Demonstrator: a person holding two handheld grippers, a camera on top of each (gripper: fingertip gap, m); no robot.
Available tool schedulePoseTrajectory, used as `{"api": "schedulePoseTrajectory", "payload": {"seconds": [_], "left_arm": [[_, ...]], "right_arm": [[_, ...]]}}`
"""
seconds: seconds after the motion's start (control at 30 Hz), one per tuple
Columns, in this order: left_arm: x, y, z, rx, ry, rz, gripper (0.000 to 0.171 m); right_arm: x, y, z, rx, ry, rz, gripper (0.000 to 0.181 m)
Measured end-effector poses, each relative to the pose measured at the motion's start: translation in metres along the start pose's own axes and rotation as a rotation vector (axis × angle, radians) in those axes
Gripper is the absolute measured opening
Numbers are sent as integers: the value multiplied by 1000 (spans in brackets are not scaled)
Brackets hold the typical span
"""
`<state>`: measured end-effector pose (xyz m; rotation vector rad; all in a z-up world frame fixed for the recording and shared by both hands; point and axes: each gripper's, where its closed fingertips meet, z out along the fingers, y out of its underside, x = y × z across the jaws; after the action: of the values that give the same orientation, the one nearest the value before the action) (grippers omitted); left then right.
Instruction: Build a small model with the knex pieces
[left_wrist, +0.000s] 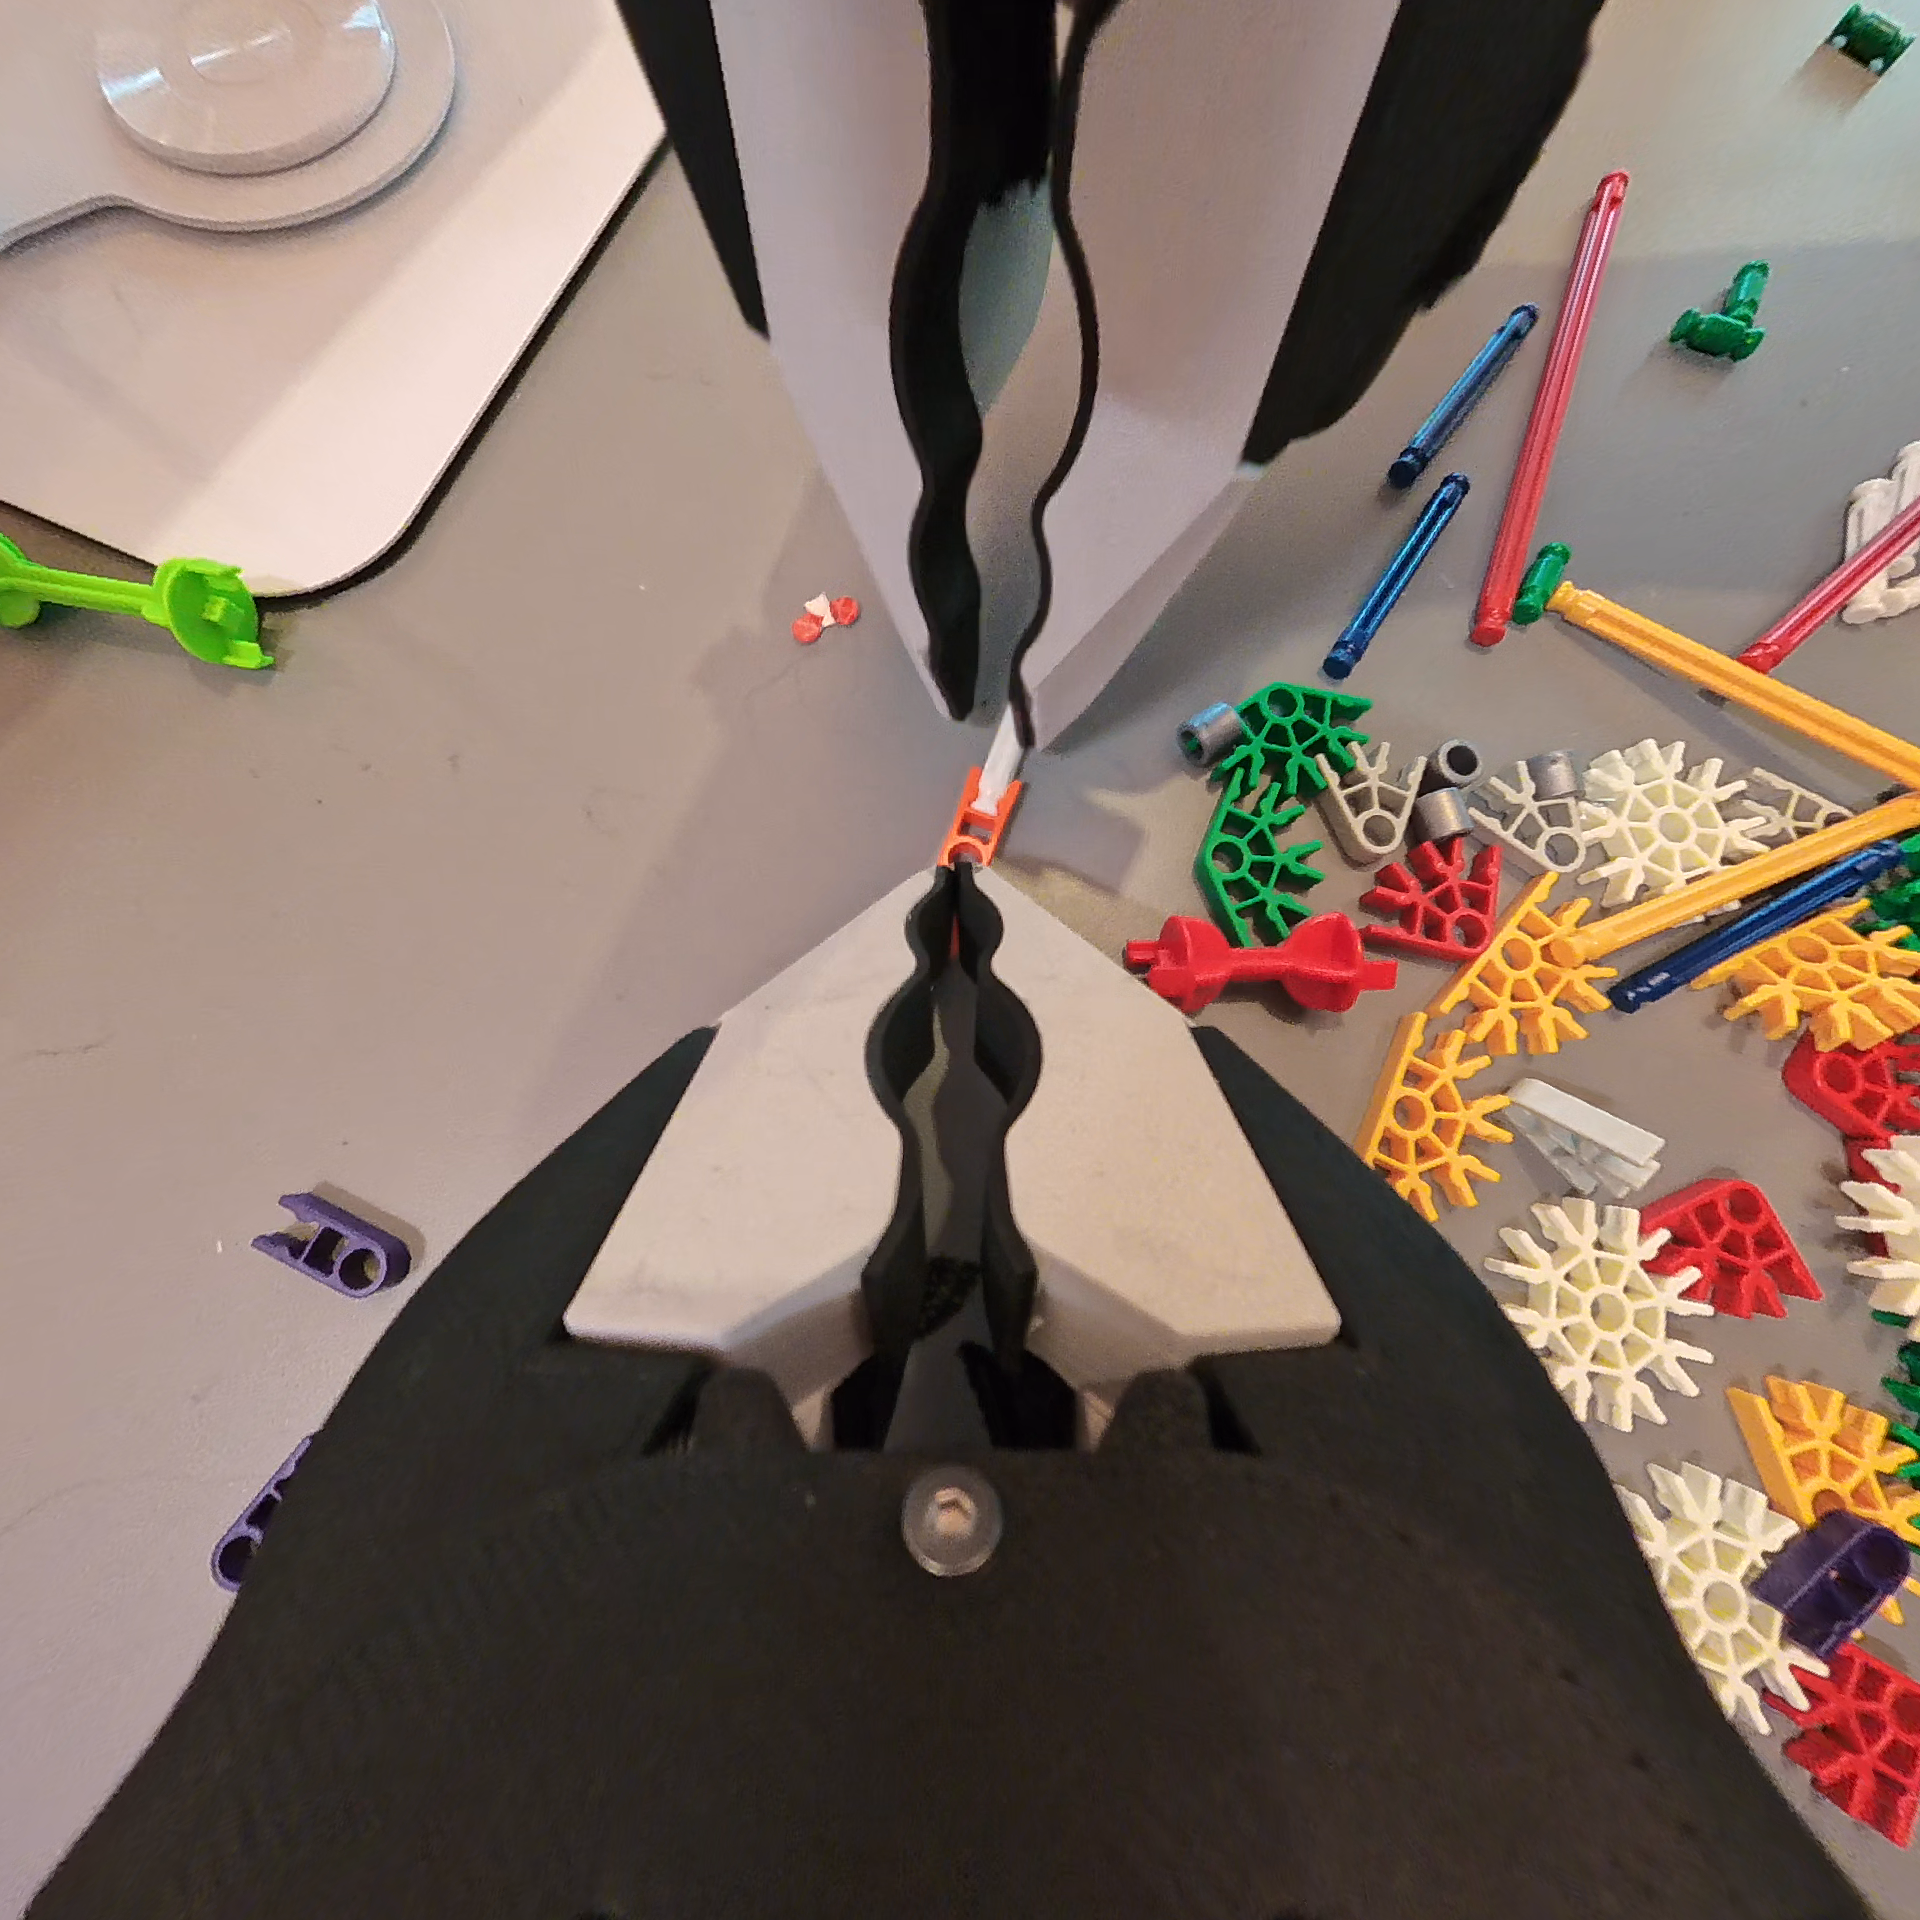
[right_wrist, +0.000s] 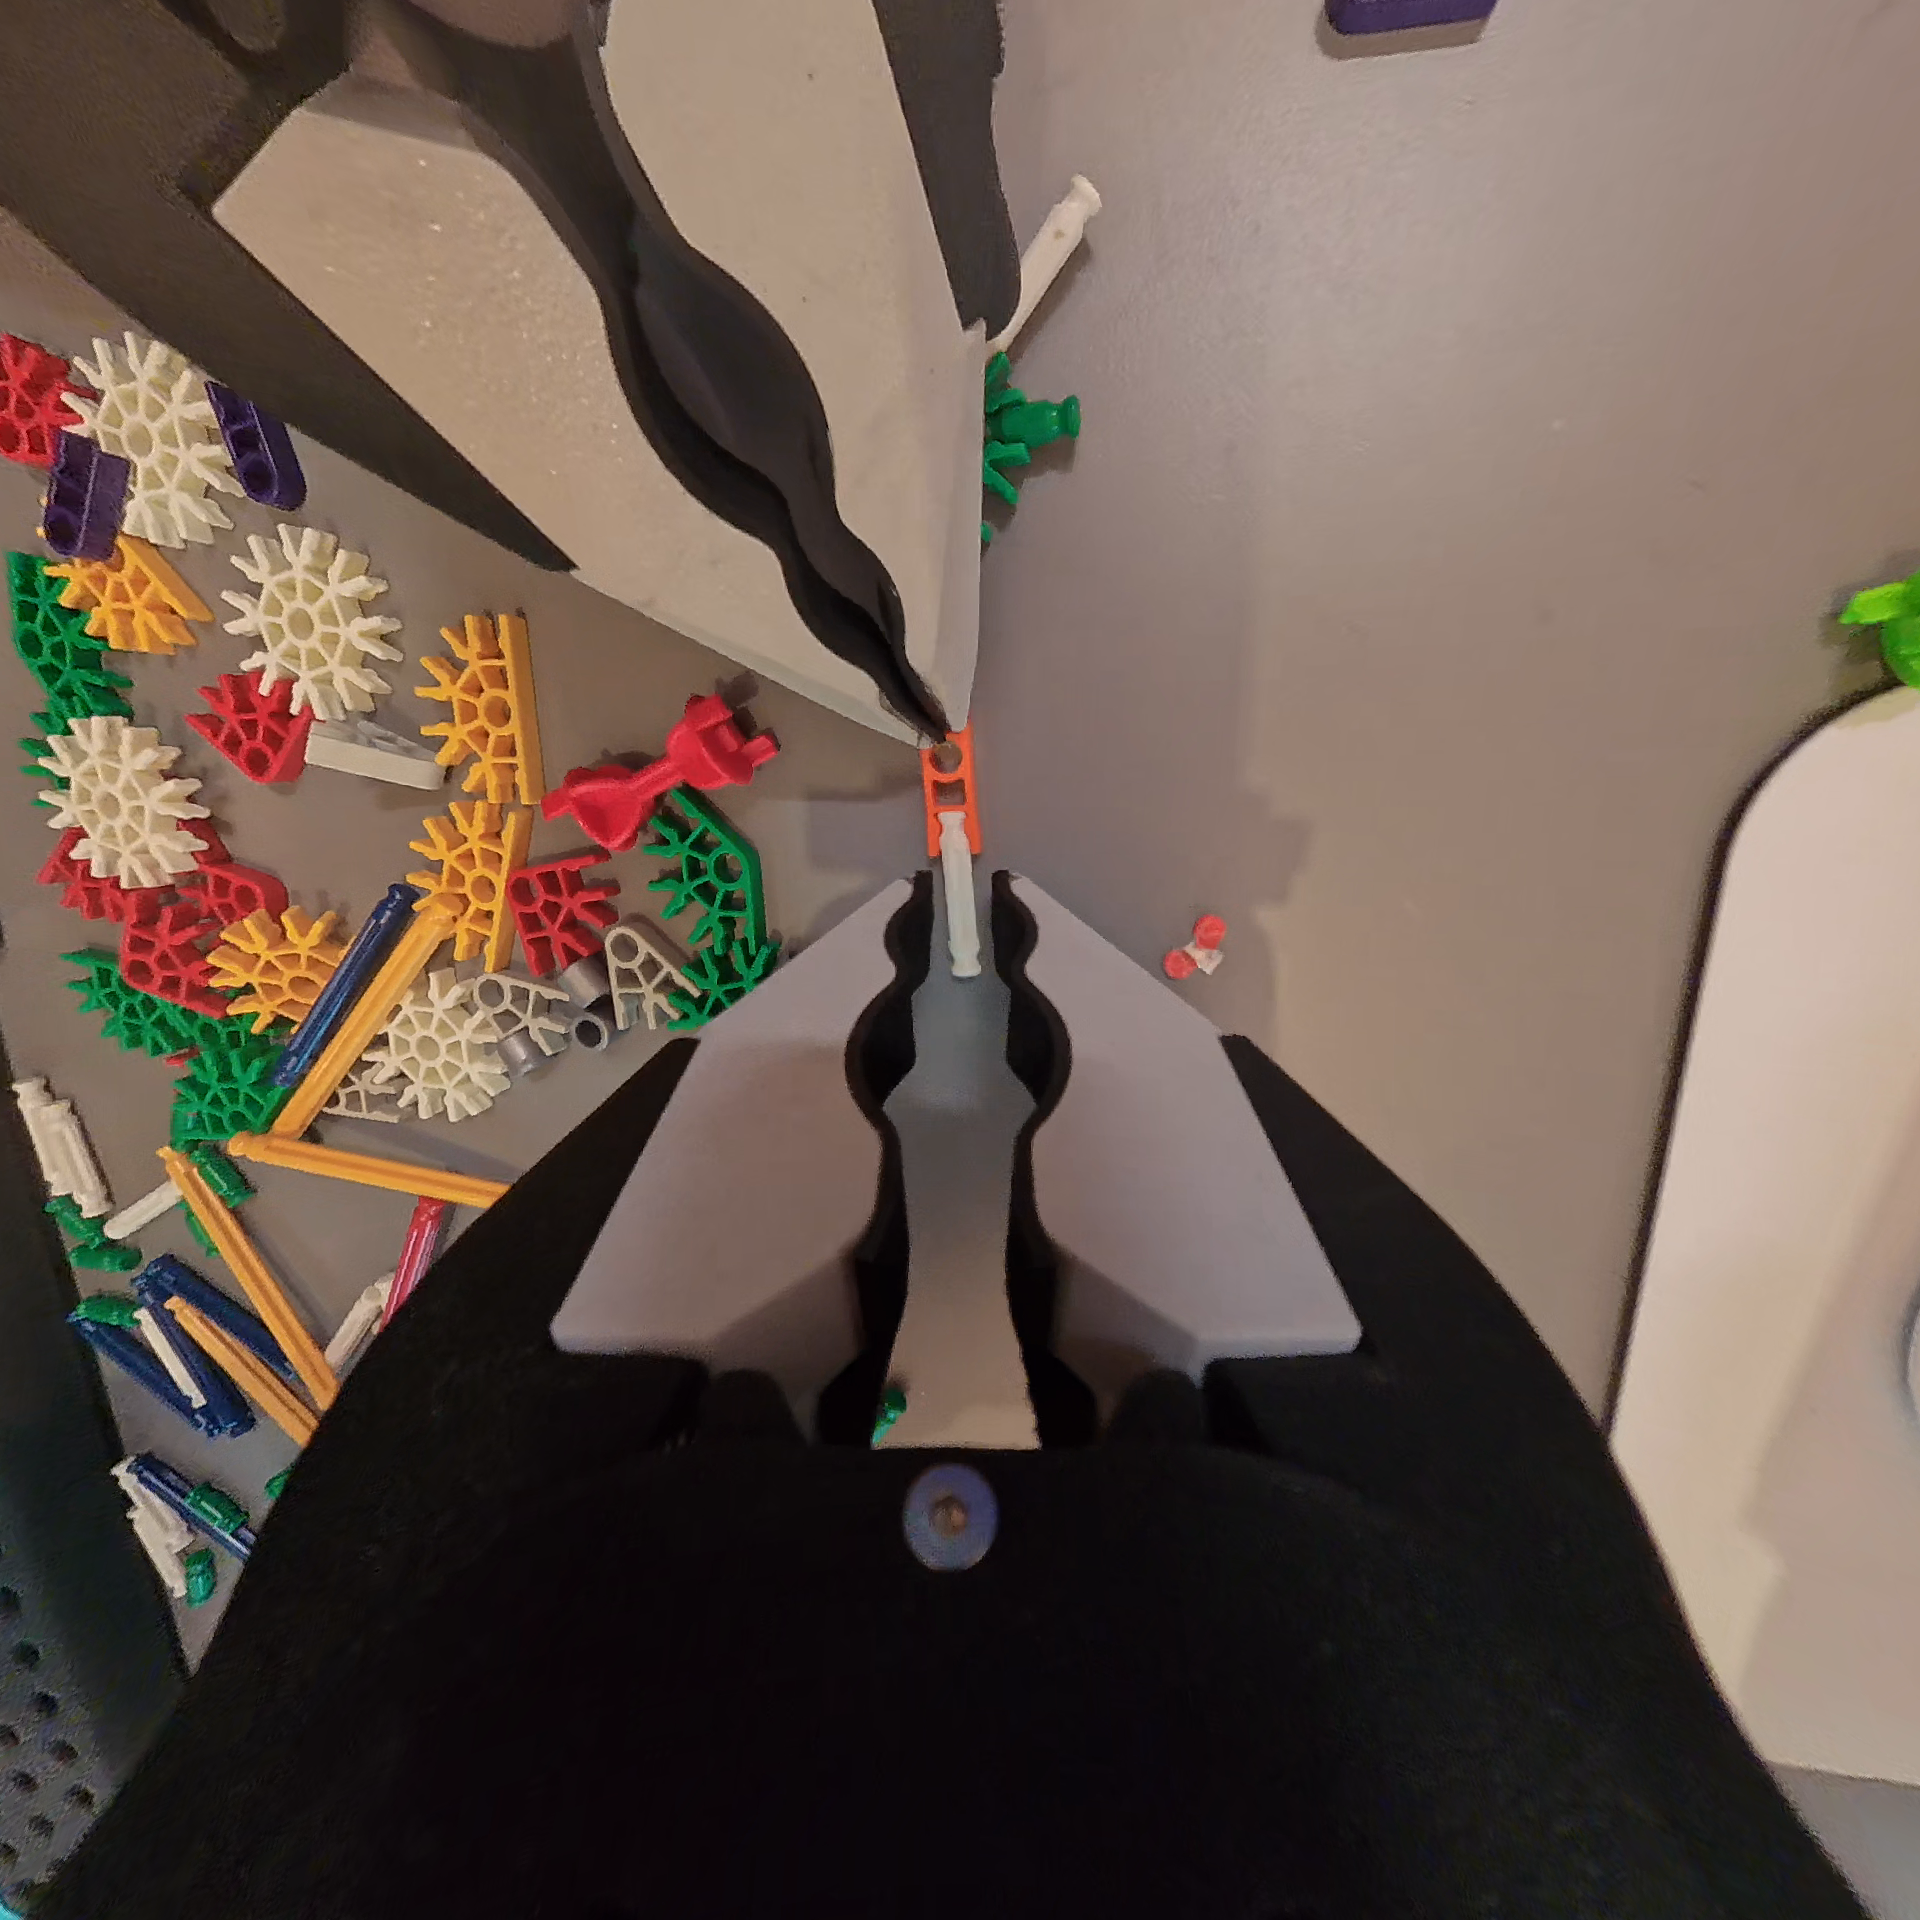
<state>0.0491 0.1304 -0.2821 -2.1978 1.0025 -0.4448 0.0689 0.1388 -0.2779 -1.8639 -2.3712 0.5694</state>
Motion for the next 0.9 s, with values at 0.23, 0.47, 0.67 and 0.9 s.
{"api": "schedulePoseTrajectory", "payload": {"seconds": [0.23, 0.47, 0.67, 0.9], "left_arm": [[1, 0, 0, -8, 7, 6, 0], [-1, 4, -6, -10, 0, -6, 3], [4, 2, -28, 20, -30, -27, 17], [17, 3, -57, 67, -80, -82, 25]], "right_arm": [[0, -6, 1, 68, -9, 20, 0], [-1, -8, -17, 138, 40, 53, 1], [-26, 13, -59, 126, 160, 5, 1], [-57, 39, -98, 294, 229, 104, 11]]}}
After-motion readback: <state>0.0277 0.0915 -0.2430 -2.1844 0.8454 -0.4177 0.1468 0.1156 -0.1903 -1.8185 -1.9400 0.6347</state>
